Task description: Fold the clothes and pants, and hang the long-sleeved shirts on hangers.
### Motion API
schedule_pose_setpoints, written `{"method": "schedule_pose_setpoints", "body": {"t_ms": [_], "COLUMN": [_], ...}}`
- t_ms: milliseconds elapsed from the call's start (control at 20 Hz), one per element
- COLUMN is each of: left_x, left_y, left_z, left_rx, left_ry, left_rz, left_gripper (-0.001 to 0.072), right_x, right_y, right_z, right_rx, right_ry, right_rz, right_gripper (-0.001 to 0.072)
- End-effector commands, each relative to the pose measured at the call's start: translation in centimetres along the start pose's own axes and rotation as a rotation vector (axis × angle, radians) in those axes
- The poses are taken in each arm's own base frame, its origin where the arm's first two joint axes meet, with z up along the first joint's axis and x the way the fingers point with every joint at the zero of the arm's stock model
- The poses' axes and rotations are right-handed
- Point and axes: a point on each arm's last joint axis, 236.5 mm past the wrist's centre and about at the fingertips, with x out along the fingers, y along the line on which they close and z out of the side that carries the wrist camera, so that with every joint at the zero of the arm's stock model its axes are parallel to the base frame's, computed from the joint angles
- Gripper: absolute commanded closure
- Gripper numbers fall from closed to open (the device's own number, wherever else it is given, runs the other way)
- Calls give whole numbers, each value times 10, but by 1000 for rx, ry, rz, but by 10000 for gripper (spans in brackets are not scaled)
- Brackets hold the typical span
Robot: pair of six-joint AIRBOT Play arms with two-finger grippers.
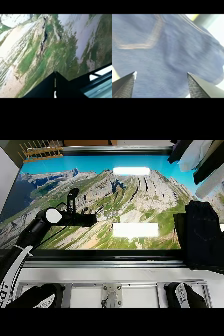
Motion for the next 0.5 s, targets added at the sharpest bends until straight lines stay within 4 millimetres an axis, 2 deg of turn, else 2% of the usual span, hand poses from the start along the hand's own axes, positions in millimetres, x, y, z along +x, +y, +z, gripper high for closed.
{"method": "schedule_pose_setpoints", "body": {"t_ms": [0, 100, 200, 300, 400, 450], "left_x": [0, 0, 0, 0, 0, 0], "left_y": [0, 0, 0, 0, 0, 0], "left_z": [0, 0, 0, 0, 0, 0], "left_rx": [1, 0, 0, 0, 0, 0], "left_ry": [1, 1, 0, -1, -1, -1], "left_rz": [0, 0, 0, 0, 0, -1], "left_gripper": [685, 685, 685, 685, 685, 685], "right_x": [-40, -59, -71, -78, -83, -85], "right_y": [88, 146, 192, 220, 236, 240], "right_z": [9, -15, -52, -90, -118, -127], "right_rx": [-113, -218, -348, -480, -575, -603], "right_ry": [-119, -96, -35, 20, 57, 70], "right_rz": [296, 472, 593, 662, 703, 716], "right_gripper": [14, 15, 15, 14, 26, 134]}}
